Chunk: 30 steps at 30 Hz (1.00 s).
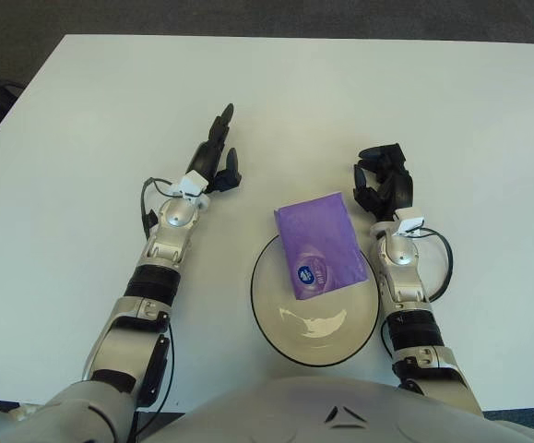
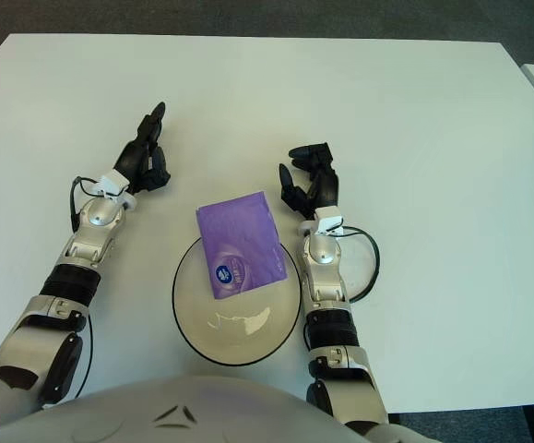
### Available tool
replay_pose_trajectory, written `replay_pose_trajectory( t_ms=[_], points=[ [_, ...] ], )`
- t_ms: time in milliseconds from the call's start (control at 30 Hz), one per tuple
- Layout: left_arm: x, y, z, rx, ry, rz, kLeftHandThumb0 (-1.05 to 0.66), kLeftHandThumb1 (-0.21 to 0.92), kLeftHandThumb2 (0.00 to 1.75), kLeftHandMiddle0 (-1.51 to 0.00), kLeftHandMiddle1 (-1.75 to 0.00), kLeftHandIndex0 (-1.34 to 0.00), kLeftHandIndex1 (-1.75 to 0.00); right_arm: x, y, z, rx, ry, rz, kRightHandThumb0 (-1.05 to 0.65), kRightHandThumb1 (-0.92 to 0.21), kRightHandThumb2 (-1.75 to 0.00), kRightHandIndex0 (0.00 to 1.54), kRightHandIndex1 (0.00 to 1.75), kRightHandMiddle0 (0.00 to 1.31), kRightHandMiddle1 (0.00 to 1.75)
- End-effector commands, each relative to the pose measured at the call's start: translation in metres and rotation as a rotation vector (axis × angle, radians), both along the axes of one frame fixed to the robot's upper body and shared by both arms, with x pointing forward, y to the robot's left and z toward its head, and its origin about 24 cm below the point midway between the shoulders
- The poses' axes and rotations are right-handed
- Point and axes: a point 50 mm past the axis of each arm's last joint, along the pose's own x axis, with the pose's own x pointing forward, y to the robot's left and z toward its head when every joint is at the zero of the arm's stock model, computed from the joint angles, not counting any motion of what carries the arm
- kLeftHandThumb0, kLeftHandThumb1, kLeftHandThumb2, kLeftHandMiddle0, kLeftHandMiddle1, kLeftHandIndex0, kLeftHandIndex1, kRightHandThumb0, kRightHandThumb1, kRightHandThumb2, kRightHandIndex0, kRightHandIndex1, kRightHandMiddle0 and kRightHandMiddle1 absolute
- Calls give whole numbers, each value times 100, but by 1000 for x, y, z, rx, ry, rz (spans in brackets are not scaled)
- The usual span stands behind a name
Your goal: Put the tissue paper into the plate.
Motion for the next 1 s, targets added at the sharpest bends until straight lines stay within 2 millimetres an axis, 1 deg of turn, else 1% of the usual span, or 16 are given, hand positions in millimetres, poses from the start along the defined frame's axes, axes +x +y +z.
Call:
replay_pose_trajectory(
  t_ms=[0, 267, 400, 633, 967],
  points=[
    [-6, 4, -13, -16, 44, 41, -81, 92, 114, 0, 0, 0, -18, -20, -6, -44, -7, 238, -22, -1, -82, -52, 48, 148, 23, 155],
    [-15, 5, -29, -60, 92, 80, -82, 92, 112, -3, -1, 0, -24, -21, -7, -44, 3, 237, -19, -1, -82, -52, 48, 149, 23, 154],
    [-18, 7, -35, -66, 106, 93, -82, 92, 111, -4, -2, 0, -26, -22, -8, -45, 8, 240, -21, -1, -79, -57, 49, 151, 25, 153],
    [-21, 9, -40, -83, 119, 118, -83, 92, 111, -6, -2, 0, -27, -22, -9, -45, 23, 248, -15, -1, -76, -61, 50, 150, 26, 154],
    [-24, 11, -47, -120, 121, 178, -83, 92, 109, -8, -2, 0, -29, -23, -12, -46, 17, 253, -21, -1, -78, -59, 49, 148, 25, 157]
  ],
)
